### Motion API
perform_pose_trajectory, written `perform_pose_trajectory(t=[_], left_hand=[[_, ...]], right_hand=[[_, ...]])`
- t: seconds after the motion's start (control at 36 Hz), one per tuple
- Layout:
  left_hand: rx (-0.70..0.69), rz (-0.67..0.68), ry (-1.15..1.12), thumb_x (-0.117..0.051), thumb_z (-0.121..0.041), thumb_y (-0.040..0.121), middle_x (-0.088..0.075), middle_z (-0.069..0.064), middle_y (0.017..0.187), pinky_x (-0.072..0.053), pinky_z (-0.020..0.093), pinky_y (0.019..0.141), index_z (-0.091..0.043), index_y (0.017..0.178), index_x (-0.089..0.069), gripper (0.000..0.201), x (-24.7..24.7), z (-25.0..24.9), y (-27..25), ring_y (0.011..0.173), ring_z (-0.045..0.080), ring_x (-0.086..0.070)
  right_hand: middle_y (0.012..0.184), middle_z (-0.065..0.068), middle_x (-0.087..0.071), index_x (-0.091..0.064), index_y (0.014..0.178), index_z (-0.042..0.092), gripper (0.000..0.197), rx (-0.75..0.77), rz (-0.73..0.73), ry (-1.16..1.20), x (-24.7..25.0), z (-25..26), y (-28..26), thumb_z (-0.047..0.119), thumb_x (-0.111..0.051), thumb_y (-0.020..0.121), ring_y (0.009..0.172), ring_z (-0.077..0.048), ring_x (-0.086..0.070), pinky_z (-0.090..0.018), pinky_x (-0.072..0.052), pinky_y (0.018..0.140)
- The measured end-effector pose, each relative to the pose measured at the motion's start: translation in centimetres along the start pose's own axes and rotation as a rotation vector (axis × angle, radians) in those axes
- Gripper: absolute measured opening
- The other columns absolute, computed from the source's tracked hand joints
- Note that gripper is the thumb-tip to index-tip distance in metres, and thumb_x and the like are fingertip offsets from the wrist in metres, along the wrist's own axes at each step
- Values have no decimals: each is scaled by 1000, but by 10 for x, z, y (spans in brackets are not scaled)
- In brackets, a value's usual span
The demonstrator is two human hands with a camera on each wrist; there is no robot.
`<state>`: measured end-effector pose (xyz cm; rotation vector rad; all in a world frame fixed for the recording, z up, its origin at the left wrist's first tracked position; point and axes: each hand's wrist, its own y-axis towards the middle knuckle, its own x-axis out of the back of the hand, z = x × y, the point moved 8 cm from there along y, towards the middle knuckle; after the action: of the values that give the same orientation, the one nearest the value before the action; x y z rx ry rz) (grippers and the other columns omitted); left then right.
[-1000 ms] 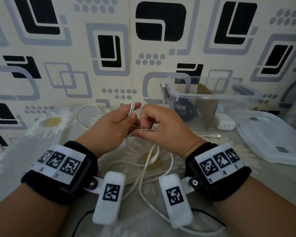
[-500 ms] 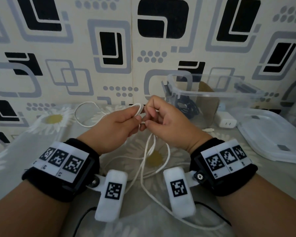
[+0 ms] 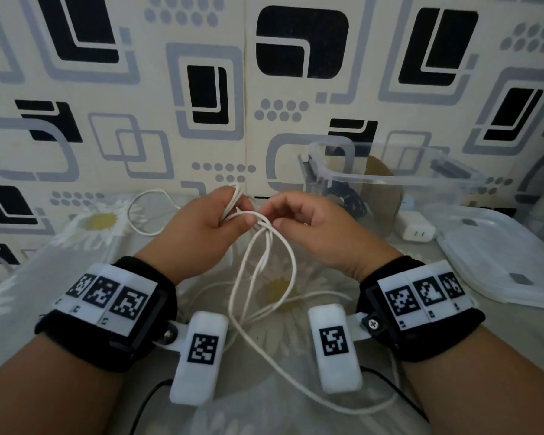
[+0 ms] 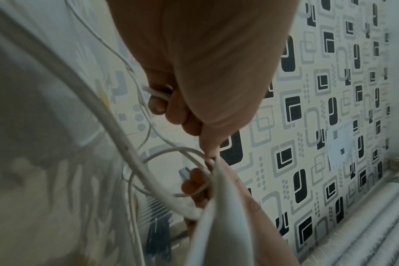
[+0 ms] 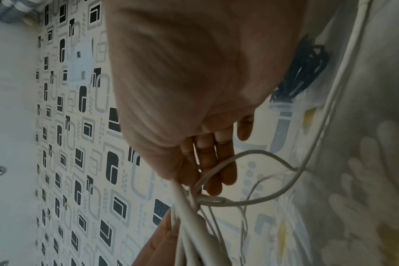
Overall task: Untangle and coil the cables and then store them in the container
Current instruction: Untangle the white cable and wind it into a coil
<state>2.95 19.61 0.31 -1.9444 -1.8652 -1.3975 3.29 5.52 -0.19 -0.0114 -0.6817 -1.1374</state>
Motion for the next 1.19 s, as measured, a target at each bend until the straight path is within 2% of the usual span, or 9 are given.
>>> perform_pose_trajectory(t=[0.11, 0.22, 0.33, 0.47, 0.64, 0.83, 0.92, 1.06, 1.19], left_hand=[[10, -81, -13, -59, -32, 92, -51, -8, 62, -38, 28, 61, -31, 75, -51, 19, 8, 1, 1, 62, 4, -50], [28, -180, -5, -58, -32, 94, -53, -7, 65, -37, 19, 60, -29, 74, -51, 21, 18, 0, 0, 62, 1, -49], [42, -250, -65, -57, -26, 95, -51, -8, 64, -34, 10, 57, -24, 75, -55, 20, 27, -1, -2, 60, -1, -48], [54, -223, -143, -57, -25, 96, -51, -17, 59, -34, 10, 56, -20, 77, -60, 19, 26, -3, -2, 58, 1, -48], [48, -124, -312, -56, -18, 96, -52, -19, 52, -34, 6, 54, -12, 84, -64, 15, 20, -7, -3, 52, -2, -48], [-9, -102, -296, -61, -27, 91, -49, -18, 53, -33, 11, 54, -27, 76, -59, 16, 19, -14, -4, 52, 2, -45], [23, -109, -351, -59, -32, 88, -44, -15, 52, -32, 18, 54, -24, 77, -59, 14, 22, -9, -3, 50, 5, -39], [110, -104, -422, -60, -20, 94, -38, -13, 54, -31, 18, 52, -19, 76, -60, 18, 25, -2, -1, 50, 6, -33], [180, -140, -435, -60, -25, 93, -39, -15, 54, -33, 20, 56, -14, 80, -62, 18, 33, 0, 3, 52, 8, -36]], right_hand=[[101, 12, -71, -70, 109, 23, 19, -3, -17, -52, 4, 7, -1, 19, -59, 95, 94, 1, -62, -11, -46, 85], [95, 6, -67, -69, 110, 30, 19, 47, -73, -103, 9, 10, 1, 28, -63, 92, 86, -9, -59, -24, -50, 81], [65, 29, -53, -67, 116, 29, 28, 69, -67, -59, 12, 15, 0, 18, -66, 90, 64, 5, -49, -9, -41, 67], [123, 13, -65, -59, 125, 40, 45, 51, 45, 35, 1, 13, -2, 14, -67, 89, 112, -4, -61, -36, -48, 103], [105, -22, -58, -47, 133, 45, 50, 45, 129, -5, -12, 10, -1, 21, -63, 92, 90, -38, -57, -56, -49, 91], [102, -4, -61, -60, 108, 21, 14, 63, 53, -87, -6, 10, 2, 24, -59, 95, 94, -22, -61, -49, -51, 90], [90, 9, -67, -61, 100, 19, 10, 47, 47, -72, -2, 8, 2, 26, -59, 94, 87, -12, -62, -41, -52, 87], [65, 3, -60, -61, 87, 21, 7, 59, -17, -42, 10, 7, 2, 23, -60, 94, 62, -15, -58, -39, -52, 72], [74, 12, -61, -68, 91, 21, 6, 58, -123, -39, 31, 14, 4, 24, -63, 92, 69, -1, -52, -20, -44, 69]])
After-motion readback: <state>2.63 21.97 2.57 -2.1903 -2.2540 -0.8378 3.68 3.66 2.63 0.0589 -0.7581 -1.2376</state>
